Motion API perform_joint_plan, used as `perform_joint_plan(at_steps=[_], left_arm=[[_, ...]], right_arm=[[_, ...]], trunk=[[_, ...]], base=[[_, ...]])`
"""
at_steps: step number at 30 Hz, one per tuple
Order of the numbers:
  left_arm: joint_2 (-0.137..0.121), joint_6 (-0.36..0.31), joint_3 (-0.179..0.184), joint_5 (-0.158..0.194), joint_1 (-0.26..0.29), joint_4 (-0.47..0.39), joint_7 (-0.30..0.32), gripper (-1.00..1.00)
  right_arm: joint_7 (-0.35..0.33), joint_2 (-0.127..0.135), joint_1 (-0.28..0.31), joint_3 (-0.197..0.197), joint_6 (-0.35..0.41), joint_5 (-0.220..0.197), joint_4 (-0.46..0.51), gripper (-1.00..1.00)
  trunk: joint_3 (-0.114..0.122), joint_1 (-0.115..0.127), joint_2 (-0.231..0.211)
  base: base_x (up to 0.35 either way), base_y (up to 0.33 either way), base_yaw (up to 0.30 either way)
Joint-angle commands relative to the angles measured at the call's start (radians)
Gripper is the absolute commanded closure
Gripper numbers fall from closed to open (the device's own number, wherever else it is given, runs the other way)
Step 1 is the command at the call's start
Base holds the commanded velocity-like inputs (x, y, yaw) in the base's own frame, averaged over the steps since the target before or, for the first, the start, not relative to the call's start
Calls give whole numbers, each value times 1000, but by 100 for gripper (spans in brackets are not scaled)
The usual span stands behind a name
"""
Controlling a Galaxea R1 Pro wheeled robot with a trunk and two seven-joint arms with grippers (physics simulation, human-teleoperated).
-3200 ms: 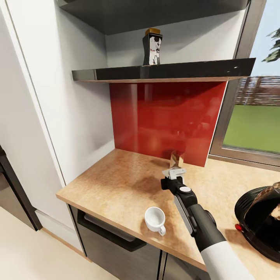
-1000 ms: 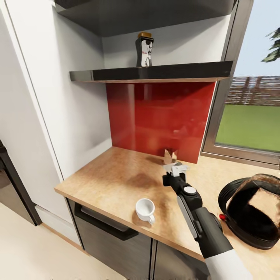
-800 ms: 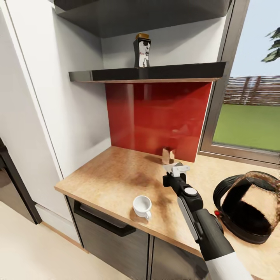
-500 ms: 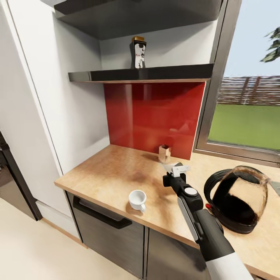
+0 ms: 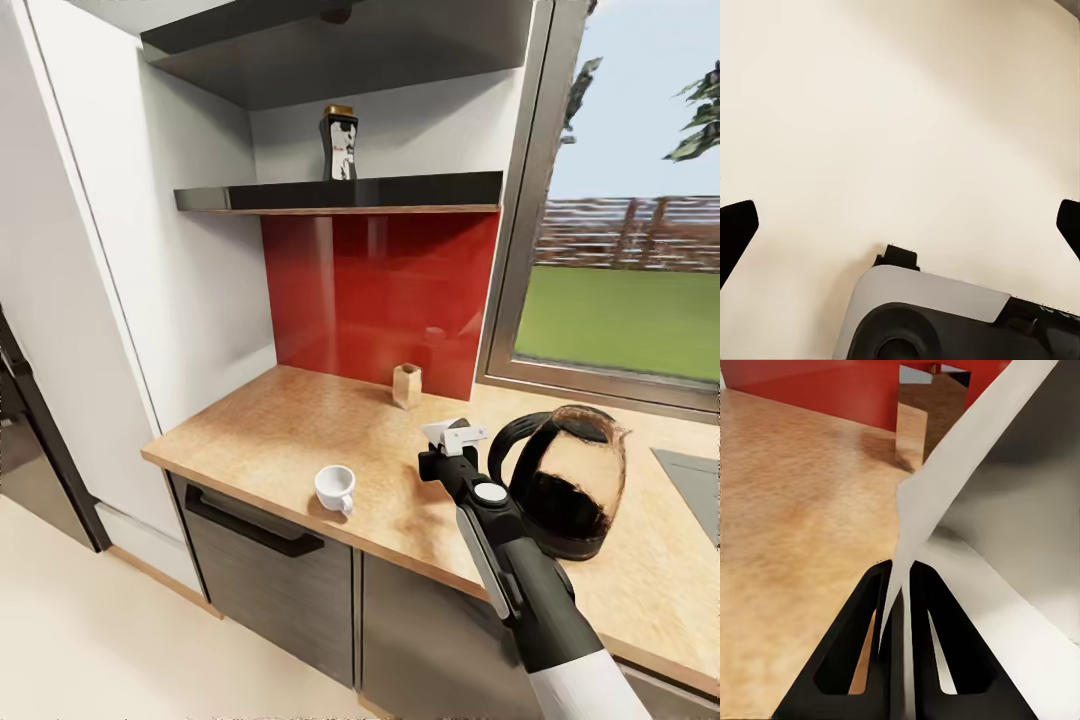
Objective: Set up a coffee station on the kitchen countertop: keep the coffee maker on the countertop, move the bottle of coffee from the kitchen shelf to the counter next to the coffee maker, place a paper coffee filter on top of the coffee maker, put the saucer next to the coffee maker with the coffee cup on the saucer, and place the electric kettle next to the coffee maker.
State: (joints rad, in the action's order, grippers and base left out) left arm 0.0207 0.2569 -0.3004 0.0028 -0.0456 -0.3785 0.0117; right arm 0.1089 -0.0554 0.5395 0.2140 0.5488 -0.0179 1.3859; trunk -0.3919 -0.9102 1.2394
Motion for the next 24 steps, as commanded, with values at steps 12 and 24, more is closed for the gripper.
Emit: perform_joint_plan(at_steps=[12, 24], left_arm=[[1, 1, -3, 0, 0, -2, 1, -100], [1, 1, -3, 0, 0, -2, 1, -100]], right_arm=[[6, 0, -12, 5, 5, -4, -2, 100], [-12, 0, -18, 7, 5, -3, -2, 100]], trunk=[[-1, 0, 1], [-1, 0, 1]], base=[[-117, -2, 0], [-191, 0, 0]])
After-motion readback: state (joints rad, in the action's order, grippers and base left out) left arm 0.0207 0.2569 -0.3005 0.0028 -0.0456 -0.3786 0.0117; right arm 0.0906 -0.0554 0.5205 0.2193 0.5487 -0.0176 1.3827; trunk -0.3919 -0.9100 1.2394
